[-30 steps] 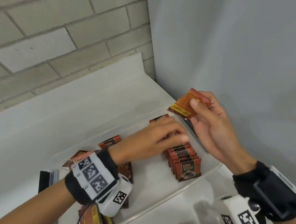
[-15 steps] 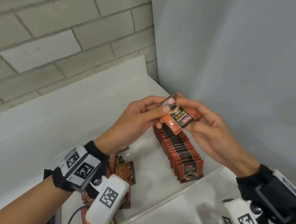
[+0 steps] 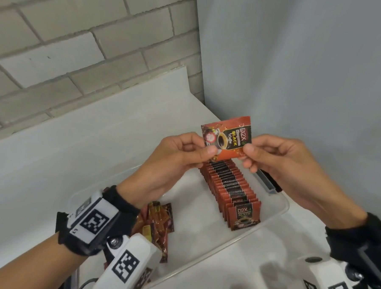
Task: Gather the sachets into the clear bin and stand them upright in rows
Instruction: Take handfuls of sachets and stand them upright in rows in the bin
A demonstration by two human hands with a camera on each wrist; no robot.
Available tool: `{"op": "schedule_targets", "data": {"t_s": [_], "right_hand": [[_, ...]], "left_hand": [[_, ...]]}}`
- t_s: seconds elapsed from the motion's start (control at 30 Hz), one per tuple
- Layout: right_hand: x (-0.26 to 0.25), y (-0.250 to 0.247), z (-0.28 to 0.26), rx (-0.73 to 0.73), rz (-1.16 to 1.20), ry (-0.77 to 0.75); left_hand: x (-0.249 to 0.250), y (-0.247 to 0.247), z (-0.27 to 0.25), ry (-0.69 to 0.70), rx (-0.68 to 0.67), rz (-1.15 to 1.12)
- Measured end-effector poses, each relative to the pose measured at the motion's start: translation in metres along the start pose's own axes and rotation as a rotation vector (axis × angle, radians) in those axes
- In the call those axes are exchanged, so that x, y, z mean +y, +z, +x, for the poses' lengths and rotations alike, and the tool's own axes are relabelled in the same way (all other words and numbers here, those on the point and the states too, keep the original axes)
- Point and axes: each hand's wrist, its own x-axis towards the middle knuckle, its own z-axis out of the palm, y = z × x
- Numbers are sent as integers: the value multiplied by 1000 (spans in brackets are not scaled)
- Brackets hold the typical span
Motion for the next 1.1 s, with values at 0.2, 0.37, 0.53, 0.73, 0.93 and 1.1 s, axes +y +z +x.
{"op": "schedule_targets", "data": {"t_s": [0.2, 0.37, 0.53, 0.73, 0.93, 1.1], "right_hand": [[-5, -17, -10, -66, -369, -107], [0, -34, -22, -265, -890, -257], [17, -31, -24, -366, -1092, -426], [22, -26, -20, -368, -1189, -439], [-3, -6, -35, -592, -1077, -168], [9, 14, -41, -731, -1316, 29]], "left_hand": [[-17, -3, -9, -300, -140, 124], [-34, 4, -15, -573, -114, -49], [-45, 27, -18, -621, -254, -43], [-34, 26, -20, -586, -168, 27], [-22, 27, -25, -478, -265, 320], [-26, 37, -21, -459, -352, 456]]}}
